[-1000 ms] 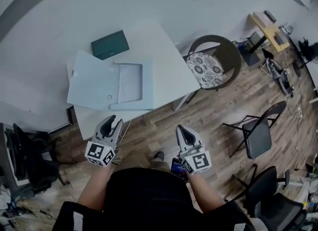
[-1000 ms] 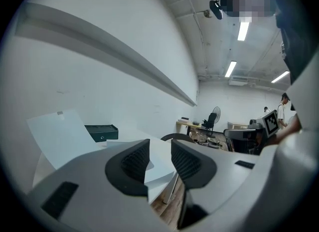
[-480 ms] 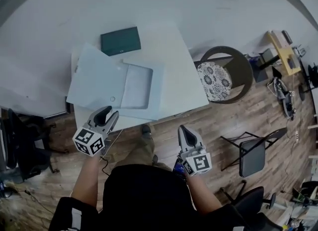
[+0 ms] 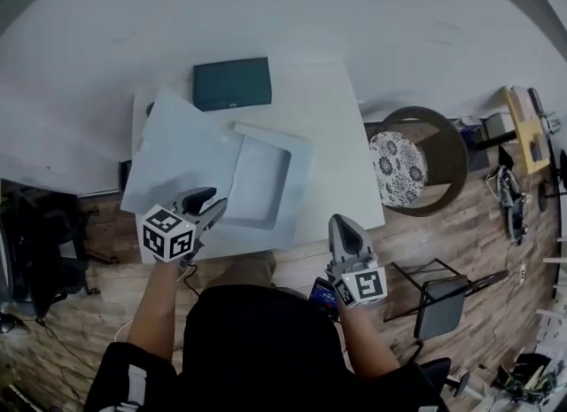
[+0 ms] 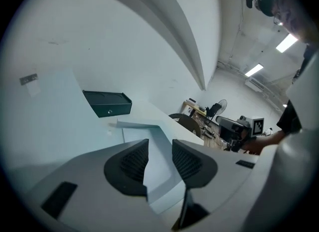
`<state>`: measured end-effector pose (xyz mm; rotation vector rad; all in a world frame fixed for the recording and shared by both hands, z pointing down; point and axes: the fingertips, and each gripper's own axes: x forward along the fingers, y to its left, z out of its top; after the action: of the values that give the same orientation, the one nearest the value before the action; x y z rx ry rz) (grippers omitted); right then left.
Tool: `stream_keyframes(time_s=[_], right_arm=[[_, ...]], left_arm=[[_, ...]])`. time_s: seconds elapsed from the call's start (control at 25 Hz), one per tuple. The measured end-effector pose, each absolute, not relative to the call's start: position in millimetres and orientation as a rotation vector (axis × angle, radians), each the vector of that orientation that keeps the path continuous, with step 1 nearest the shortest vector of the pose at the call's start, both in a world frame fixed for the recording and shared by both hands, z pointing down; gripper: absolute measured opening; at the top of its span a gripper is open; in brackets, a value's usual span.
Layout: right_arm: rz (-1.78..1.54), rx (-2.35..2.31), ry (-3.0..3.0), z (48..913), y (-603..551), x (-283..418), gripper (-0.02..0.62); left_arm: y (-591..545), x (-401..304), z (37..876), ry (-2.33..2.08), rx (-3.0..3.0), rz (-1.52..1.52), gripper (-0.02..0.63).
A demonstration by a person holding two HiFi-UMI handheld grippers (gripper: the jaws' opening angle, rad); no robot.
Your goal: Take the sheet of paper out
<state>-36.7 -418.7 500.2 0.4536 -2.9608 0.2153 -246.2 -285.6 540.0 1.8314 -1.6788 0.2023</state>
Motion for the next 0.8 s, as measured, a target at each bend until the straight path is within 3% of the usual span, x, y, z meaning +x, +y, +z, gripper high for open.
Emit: stream_keyframes(time_s=[0.28, 0.8], right_arm=[[0.196, 0.424, -2.971, 498.0, -449.6, -87.0, 0.011], [0.223, 0.373, -2.924, 524.3, -477.8, -109.8, 0.011]], left_arm=[[-308.4, -253.2, 595.1, -1.477, 1.725, 0.283, 0.133], [-317.0, -261.6, 680.5, -1.319, 1.521, 0.359, 0.135]])
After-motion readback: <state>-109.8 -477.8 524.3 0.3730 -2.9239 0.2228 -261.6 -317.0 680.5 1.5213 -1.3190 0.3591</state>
